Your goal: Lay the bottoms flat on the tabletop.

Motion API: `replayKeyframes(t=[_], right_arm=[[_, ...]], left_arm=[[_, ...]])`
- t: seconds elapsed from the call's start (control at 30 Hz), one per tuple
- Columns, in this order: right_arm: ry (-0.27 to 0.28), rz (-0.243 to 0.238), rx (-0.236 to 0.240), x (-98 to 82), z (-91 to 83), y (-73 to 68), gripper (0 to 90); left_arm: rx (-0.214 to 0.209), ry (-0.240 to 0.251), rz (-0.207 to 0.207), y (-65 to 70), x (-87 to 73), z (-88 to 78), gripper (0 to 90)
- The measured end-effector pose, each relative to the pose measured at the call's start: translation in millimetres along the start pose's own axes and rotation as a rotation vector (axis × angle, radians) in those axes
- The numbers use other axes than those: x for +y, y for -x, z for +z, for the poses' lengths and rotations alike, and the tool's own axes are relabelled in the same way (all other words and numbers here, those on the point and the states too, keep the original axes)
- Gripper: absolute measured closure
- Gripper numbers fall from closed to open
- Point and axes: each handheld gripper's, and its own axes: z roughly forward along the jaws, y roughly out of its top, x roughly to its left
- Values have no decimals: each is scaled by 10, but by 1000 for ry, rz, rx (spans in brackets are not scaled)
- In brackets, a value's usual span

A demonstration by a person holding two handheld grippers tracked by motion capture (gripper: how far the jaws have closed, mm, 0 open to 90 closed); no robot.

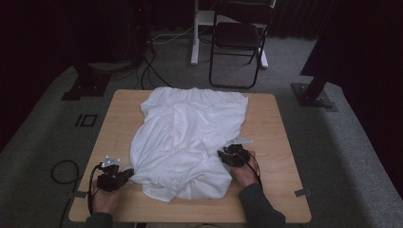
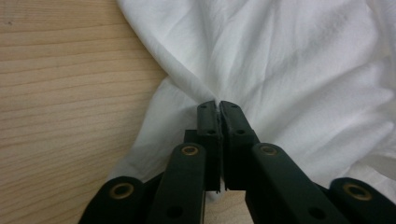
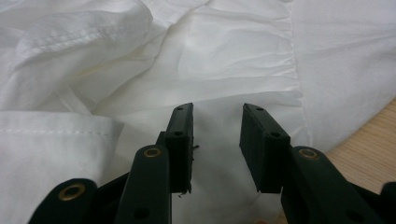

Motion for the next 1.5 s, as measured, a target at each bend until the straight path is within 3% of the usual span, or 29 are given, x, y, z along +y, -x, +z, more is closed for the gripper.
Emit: replayKeyframes(t=[0.2, 0.4, 0.57, 0.73, 0.77, 0.87, 0.93, 0.97, 1.03, 1.33, 1.5], right_arm=[[-6, 3, 1, -3, 24, 7, 632], [-5, 5, 0, -2, 45, 2, 569], [-9, -6, -25, 76, 112, -43, 505], [-24, -55, -81, 201, 251, -105, 473], [-31, -62, -85, 215, 288, -109, 471], [-84, -86, -103, 227, 395, -115, 538], [-86, -67, -92, 237, 391, -111, 732], [-91, -73, -95, 245, 382, -119, 834], [-105, -103, -147, 241, 365, -141, 898], [-42, -71, -170, 54, 67, -43, 900], [-19, -58, -214, -48, -129, 15, 900]], left_arm=[[12, 50, 26, 106, 193, 17, 661], [-13, 79, 101, 353, 538, 163, 588], [-15, 28, 141, 512, 744, 501, 532], [14, -19, 119, 543, 787, 754, 496], [15, -27, 114, 534, 783, 784, 522], [12, -54, 124, 502, 761, 826, 777], [12, -45, 121, 477, 742, 802, 870], [13, -38, 117, 466, 733, 784, 879], [21, -28, 109, 431, 714, 725, 884], [65, -7, 17, 108, 469, 475, 888], [87, -14, -18, -40, 351, 395, 888]])
